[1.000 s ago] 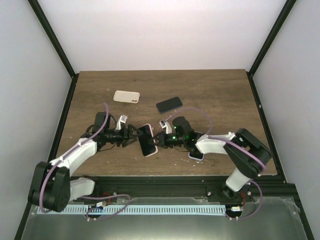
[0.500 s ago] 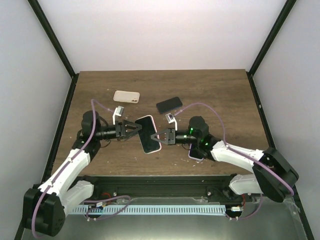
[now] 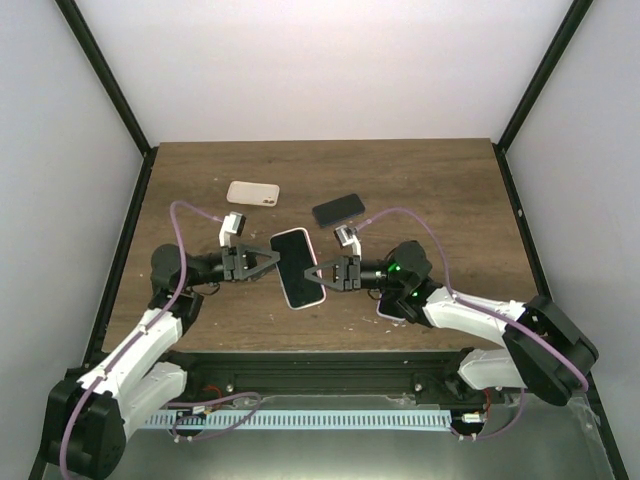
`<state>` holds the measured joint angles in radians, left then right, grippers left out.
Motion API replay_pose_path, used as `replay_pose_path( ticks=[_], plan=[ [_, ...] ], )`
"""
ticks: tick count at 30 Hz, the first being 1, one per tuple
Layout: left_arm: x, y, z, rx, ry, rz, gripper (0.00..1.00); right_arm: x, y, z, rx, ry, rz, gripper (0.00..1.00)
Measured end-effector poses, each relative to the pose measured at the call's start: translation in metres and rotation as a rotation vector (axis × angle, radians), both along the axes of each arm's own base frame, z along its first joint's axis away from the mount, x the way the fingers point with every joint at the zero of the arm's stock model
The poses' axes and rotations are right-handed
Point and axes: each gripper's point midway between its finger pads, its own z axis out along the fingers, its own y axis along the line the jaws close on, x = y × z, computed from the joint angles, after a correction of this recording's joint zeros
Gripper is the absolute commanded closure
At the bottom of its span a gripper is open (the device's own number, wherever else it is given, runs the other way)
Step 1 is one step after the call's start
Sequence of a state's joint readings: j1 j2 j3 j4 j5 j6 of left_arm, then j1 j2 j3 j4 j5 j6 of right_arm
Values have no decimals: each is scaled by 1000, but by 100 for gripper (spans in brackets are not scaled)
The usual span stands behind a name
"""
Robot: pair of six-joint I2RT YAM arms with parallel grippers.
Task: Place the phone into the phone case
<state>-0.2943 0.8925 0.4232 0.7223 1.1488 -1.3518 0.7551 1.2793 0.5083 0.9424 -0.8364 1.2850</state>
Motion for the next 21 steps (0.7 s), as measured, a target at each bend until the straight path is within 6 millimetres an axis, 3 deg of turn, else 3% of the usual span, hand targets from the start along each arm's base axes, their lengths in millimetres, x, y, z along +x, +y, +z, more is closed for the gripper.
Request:
replay_pose_path(
  ticks=[13,17,21],
  plan=[
    [1,-2,25,-125,-32,-1,48,-14,-9,22,103,15,47,95],
    [5,-3,24,-141,-24,-1,51,-17,-11,24,115,21,60,94],
    [5,-3,23,-143,-29,-1,72,-18,-12,23,116,32,66,94]
  ],
)
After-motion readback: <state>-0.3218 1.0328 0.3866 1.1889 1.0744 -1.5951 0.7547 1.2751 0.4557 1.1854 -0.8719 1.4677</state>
